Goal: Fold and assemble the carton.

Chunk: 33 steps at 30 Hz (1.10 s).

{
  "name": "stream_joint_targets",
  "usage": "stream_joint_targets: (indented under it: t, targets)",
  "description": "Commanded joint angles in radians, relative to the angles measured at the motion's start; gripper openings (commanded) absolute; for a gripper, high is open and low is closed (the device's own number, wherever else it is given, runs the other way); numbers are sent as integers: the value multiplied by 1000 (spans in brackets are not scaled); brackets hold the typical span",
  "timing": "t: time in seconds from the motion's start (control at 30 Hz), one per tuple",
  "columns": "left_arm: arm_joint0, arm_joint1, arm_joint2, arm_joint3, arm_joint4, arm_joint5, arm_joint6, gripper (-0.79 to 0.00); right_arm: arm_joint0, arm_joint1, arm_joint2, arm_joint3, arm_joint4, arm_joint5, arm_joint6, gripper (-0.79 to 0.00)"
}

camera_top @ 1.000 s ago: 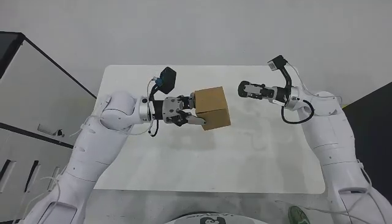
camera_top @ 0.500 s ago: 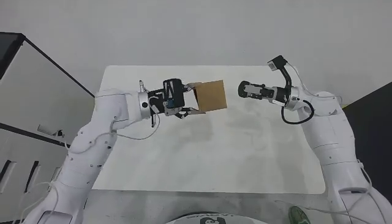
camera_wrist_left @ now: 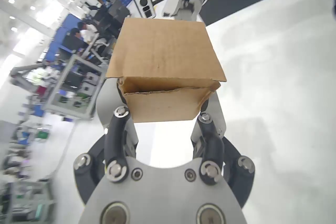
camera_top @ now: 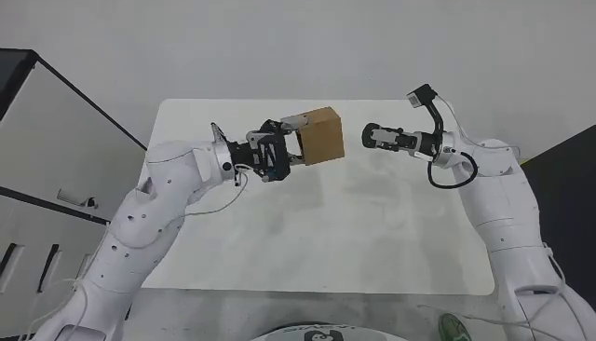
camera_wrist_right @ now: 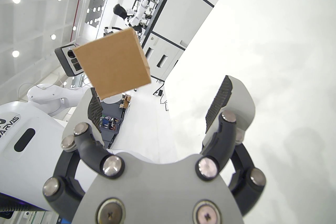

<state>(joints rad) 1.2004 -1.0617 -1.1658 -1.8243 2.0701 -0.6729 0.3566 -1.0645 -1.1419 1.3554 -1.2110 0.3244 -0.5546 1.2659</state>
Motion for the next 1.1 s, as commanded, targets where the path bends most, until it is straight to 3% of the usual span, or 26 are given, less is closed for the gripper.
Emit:
stream_joint_targets:
  t: [0.0,0.23,0.4,0.73,0.8,1.07]
  targets:
    - [8,13,7,20,262,127,98,-785,0,0,0,0,0,0,0,0]
    - [28,36,9,81,520,444,311,-785,0,0,0,0,0,0,0,0]
    - [34,43,9,98,595,565,387,-785,0,0,0,0,0,0,0,0]
    - [35,43,10,97,599,567,384,-785,0,0,0,0,0,0,0,0]
    - [45,42,7,88,610,631,354,-785,0,0,0,0,0,0,0,0]
    - [55,51,0,66,921,914,286,-785,0,0,0,0,0,0,0,0]
